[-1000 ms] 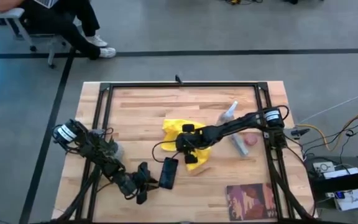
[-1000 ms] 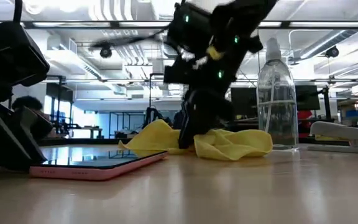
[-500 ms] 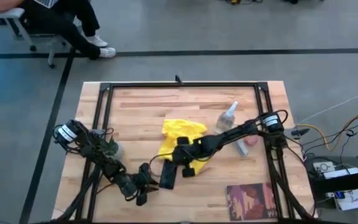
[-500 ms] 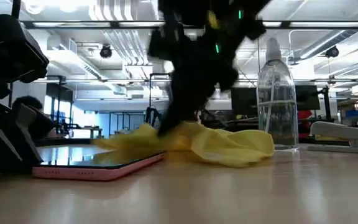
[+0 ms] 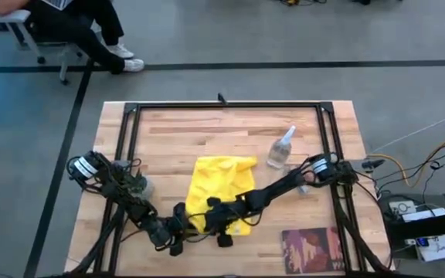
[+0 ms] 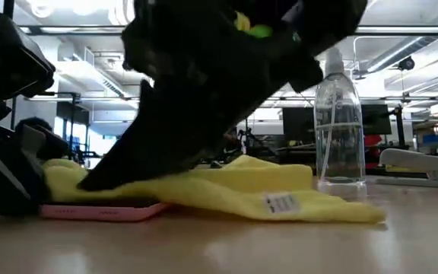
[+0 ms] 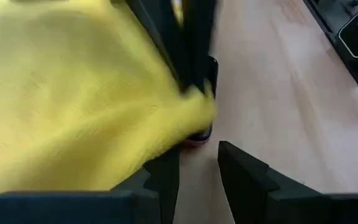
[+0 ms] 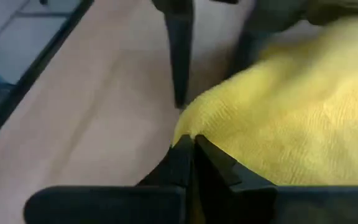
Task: Apply microfiber cloth
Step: Wipe the front and back of the cellphone with the yellow microfiber cloth
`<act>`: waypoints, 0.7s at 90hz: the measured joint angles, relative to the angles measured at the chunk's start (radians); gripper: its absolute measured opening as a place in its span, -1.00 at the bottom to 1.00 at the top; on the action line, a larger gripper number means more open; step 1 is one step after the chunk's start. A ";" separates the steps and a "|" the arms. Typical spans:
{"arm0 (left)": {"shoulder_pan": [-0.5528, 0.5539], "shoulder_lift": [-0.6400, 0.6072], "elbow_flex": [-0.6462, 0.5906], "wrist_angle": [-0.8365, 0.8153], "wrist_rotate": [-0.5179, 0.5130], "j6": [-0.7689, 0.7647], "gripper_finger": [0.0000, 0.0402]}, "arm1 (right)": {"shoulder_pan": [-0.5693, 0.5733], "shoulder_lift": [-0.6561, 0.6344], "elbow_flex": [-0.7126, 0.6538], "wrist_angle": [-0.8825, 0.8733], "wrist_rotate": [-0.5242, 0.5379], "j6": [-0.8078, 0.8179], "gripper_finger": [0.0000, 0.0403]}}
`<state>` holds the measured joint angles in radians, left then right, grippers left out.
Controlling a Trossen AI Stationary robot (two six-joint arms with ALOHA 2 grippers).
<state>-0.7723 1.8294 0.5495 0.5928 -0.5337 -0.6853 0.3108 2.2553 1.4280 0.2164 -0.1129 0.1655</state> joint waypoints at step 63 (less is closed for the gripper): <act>-0.006 -0.015 0.025 -0.022 -0.087 0.069 -0.54 | -0.021 -0.001 -0.014 -0.006 0.401 -0.051 -1.00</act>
<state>-0.7780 1.8141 0.5745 0.5706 -0.6205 -0.6167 0.2899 2.2547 1.4135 0.2101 0.2882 0.1149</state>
